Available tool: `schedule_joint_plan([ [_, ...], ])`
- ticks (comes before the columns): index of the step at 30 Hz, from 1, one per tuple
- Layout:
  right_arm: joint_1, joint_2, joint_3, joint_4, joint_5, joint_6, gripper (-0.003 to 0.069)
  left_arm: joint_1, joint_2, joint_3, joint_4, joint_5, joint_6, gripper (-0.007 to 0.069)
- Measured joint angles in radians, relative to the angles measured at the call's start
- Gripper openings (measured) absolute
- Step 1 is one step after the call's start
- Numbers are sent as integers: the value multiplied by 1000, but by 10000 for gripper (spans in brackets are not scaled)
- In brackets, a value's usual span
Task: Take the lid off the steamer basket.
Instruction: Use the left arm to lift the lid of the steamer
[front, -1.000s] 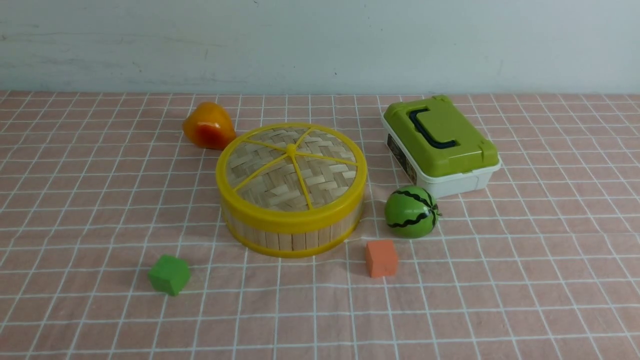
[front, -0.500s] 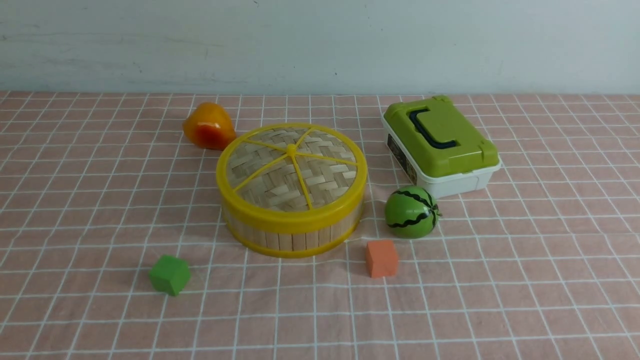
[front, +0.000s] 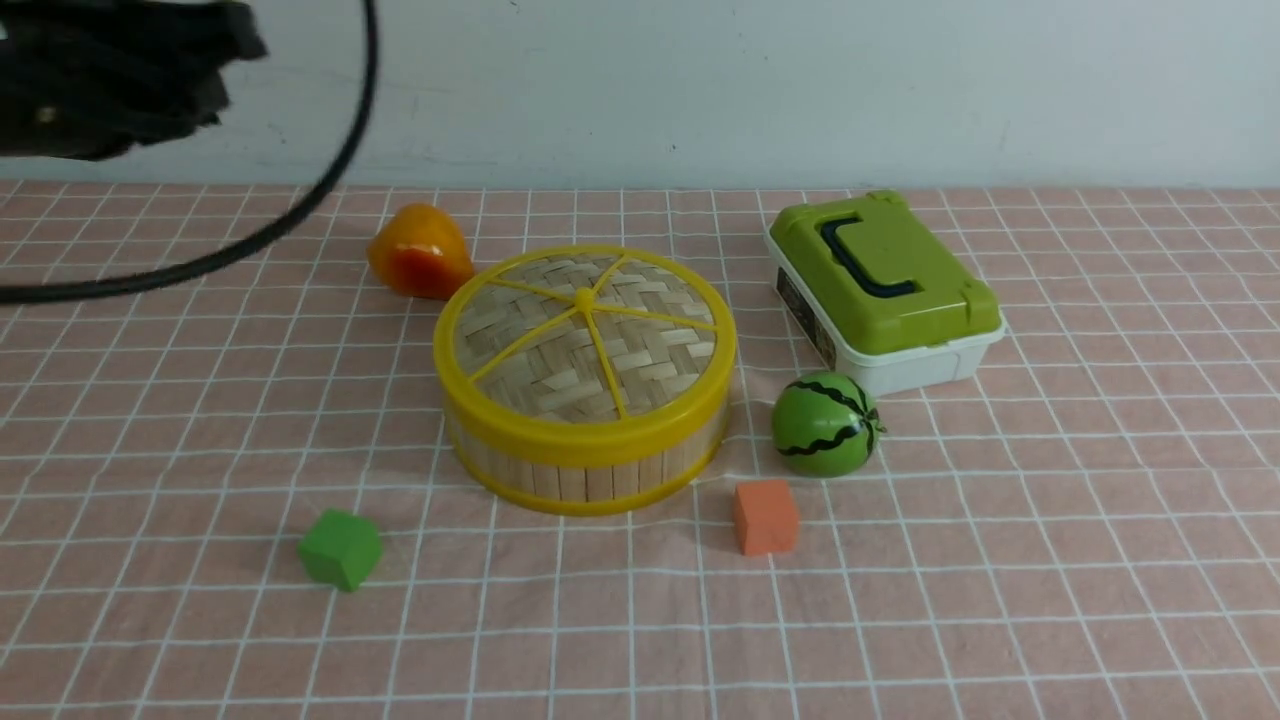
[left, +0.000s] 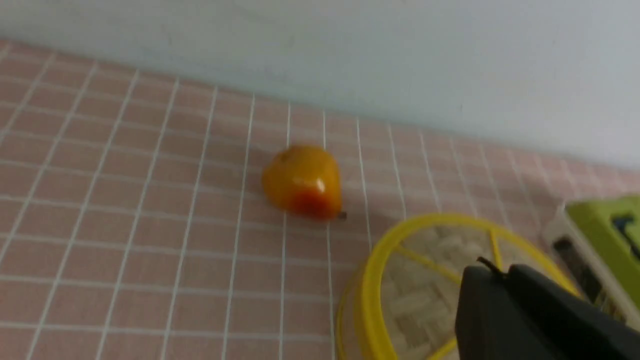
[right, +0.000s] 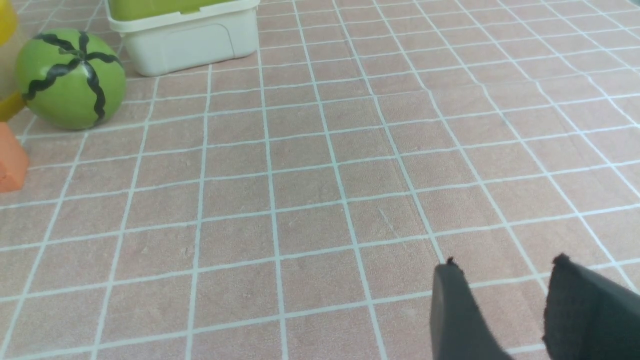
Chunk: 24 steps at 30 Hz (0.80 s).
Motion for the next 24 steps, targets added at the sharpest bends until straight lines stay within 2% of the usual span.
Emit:
schedule_joint_plan([
  [5, 0, 0, 0, 0, 0, 0, 241, -112, 249, -255, -6, 227, 47, 48],
  [12, 0, 0, 0, 0, 0, 0, 241, -198, 448, -451, 23, 323, 55, 87],
  [17, 0, 0, 0, 0, 0, 0, 241, -231, 518, -527, 51, 321, 60, 106],
  [21, 0, 0, 0, 0, 0, 0, 241, -255, 558, -548, 58, 292, 110, 169],
  [23, 0, 0, 0, 0, 0, 0, 241, -273, 588, -553, 65, 282, 132, 269],
  [24, 0, 0, 0, 0, 0, 0, 241, -275, 591, -553, 65, 281, 133, 277],
])
